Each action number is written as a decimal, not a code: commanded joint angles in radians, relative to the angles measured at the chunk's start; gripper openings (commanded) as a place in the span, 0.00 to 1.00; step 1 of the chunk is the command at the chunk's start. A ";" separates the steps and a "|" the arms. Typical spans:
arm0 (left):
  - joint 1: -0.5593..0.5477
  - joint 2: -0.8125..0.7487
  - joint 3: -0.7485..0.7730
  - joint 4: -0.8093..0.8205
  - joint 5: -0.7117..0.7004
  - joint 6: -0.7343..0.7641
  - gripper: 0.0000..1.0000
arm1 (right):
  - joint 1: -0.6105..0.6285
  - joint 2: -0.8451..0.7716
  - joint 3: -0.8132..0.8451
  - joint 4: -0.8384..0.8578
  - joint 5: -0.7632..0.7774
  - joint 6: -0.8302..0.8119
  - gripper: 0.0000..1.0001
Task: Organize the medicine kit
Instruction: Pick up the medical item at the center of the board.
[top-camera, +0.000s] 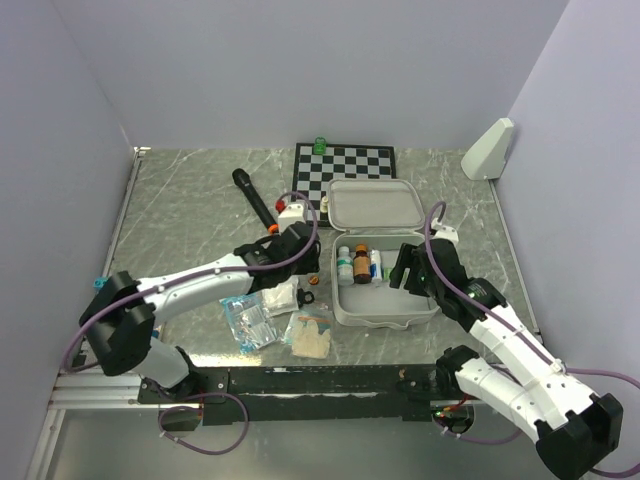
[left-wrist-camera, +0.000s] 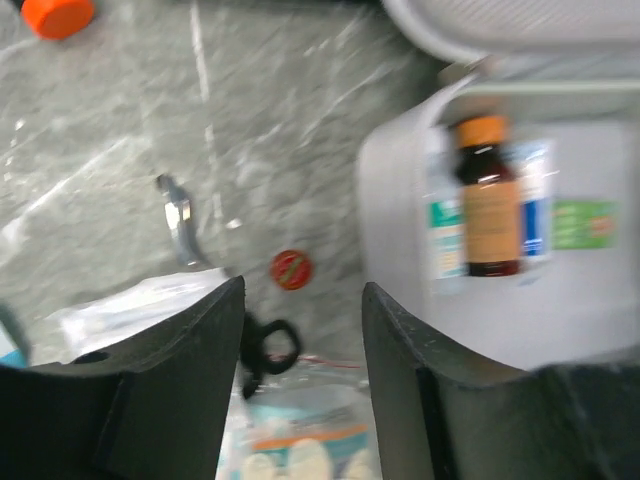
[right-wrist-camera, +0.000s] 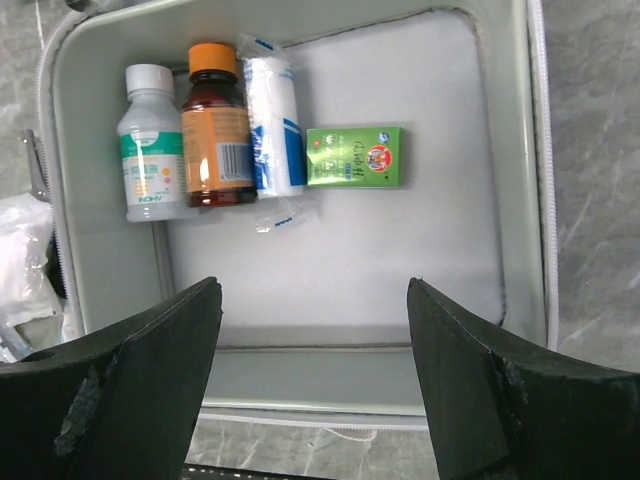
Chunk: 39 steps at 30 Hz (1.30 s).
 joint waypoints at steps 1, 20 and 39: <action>-0.005 0.068 0.045 -0.065 -0.040 0.088 0.53 | 0.006 -0.020 0.015 0.034 -0.010 0.003 0.81; -0.026 0.297 0.142 -0.035 0.048 0.133 0.52 | 0.006 -0.055 0.000 0.014 -0.024 0.014 0.83; -0.019 0.441 0.173 -0.105 0.034 0.113 0.41 | 0.006 -0.090 0.008 0.005 -0.045 0.009 0.84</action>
